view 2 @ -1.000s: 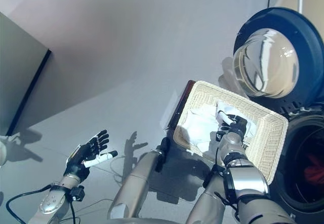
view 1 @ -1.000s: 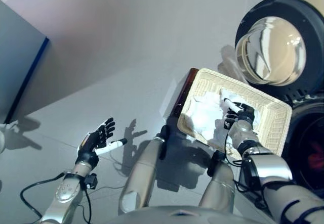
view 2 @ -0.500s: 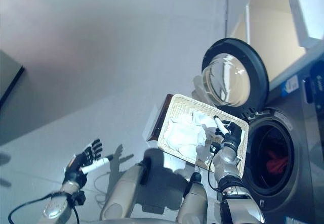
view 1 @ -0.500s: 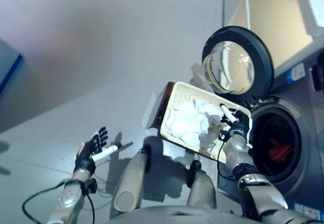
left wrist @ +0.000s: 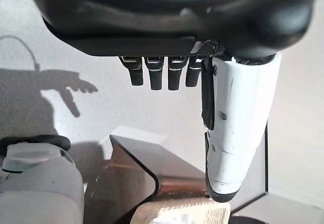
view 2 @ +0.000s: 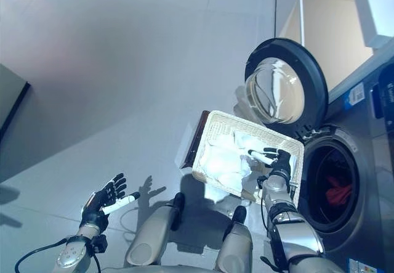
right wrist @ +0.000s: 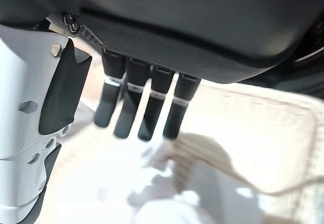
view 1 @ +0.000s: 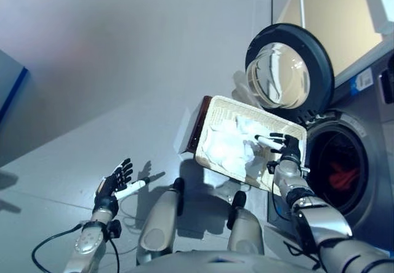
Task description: Pick up the clothes and place them into the washing machine
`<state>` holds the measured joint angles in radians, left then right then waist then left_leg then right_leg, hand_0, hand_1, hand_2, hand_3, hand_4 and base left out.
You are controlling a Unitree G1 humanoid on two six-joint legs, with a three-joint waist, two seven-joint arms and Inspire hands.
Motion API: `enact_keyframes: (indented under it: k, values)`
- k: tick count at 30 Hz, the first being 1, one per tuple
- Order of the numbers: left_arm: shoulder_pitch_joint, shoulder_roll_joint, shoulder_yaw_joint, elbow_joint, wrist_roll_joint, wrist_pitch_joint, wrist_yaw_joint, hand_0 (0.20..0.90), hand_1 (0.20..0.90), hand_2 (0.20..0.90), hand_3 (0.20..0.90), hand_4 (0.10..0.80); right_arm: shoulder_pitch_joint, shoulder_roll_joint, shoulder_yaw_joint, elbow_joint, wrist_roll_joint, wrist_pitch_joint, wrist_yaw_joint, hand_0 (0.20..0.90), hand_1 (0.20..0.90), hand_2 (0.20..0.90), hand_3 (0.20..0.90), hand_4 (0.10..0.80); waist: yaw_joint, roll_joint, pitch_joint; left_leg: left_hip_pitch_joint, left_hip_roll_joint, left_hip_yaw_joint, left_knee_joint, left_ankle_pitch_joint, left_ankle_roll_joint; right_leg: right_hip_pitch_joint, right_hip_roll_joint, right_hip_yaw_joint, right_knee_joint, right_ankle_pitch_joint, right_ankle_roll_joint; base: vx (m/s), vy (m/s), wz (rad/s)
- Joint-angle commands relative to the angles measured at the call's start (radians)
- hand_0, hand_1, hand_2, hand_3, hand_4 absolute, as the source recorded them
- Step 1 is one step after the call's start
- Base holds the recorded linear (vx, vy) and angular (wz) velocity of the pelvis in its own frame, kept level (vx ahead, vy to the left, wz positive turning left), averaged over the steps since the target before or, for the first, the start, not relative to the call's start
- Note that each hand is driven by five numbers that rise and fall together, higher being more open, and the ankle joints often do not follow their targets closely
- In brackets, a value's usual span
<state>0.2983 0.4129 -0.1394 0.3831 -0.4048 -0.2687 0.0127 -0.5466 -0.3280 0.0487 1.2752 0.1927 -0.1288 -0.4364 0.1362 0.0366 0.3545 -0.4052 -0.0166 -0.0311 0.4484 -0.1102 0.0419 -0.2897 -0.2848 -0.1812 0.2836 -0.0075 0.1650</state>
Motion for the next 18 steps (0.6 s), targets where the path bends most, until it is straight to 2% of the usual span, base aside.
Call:
enact_keyframes:
  k: [1, 4, 10, 15, 18]
  values:
    - [0.009, 0.061, 0.007, -0.083, 0.019, -0.087, 0.014, 0.900, 0.900, 0.900, 0.900, 0.800, -0.011, -0.064, 0.026, -0.055, -0.042, -0.061, -0.056, 0.900, 0.900, 0.900, 0.900, 0.800, 0.016, 0.004, -0.074, -0.017, 0.040, -0.028, -0.169, 0.139, -0.070, -0.036, -0.008, -0.008, 0.016, 0.028, -0.014, 0.042, -0.020, -0.01]
    - [0.006, 0.048, 0.002, -0.073, 0.026, -0.088, 0.018, 0.900, 0.900, 0.900, 0.900, 0.800, 0.013, -0.054, 0.035, -0.040, -0.053, -0.053, -0.041, 0.900, 0.900, 0.900, 0.900, 0.800, 0.012, -0.006, -0.097, -0.013, 0.047, -0.029, -0.183, 0.141, -0.071, -0.037, -0.004, -0.006, 0.006, 0.028, -0.012, 0.023, -0.018, -0.01]
    - [0.008, 0.055, -0.018, -0.090, 0.019, -0.087, 0.014, 0.900, 0.900, 0.900, 0.900, 0.800, -0.016, -0.084, 0.047, -0.018, -0.075, -0.039, -0.053, 0.900, 0.900, 0.900, 0.900, 0.800, 0.013, -0.001, -0.087, -0.020, 0.048, -0.027, -0.203, 0.156, -0.074, -0.051, 0.000, -0.002, -0.004, 0.041, -0.012, -0.012, -0.005, -0.01]
    - [0.008, 0.046, -0.019, -0.080, 0.029, -0.087, 0.021, 0.900, 0.900, 0.900, 0.900, 0.800, -0.002, -0.074, 0.036, -0.030, -0.072, -0.050, -0.067, 0.900, 0.900, 0.900, 0.900, 0.800, 0.010, 0.002, -0.085, -0.001, 0.055, -0.027, -0.224, 0.164, -0.076, -0.036, 0.003, -0.007, -0.018, 0.042, -0.011, 0.006, -0.004, 0.00]
    - [-0.013, 0.017, -0.005, -0.036, 0.050, -0.095, 0.052, 0.900, 0.900, 0.900, 0.900, 0.800, 0.091, -0.020, 0.020, -0.206, -0.039, -0.113, -0.077, 0.900, 0.900, 0.900, 0.900, 0.800, -0.014, -0.008, -0.096, 0.018, 0.065, -0.025, -0.242, 0.168, -0.079, -0.025, 0.011, -0.004, -0.027, 0.041, -0.011, 0.053, -0.021, -0.03]
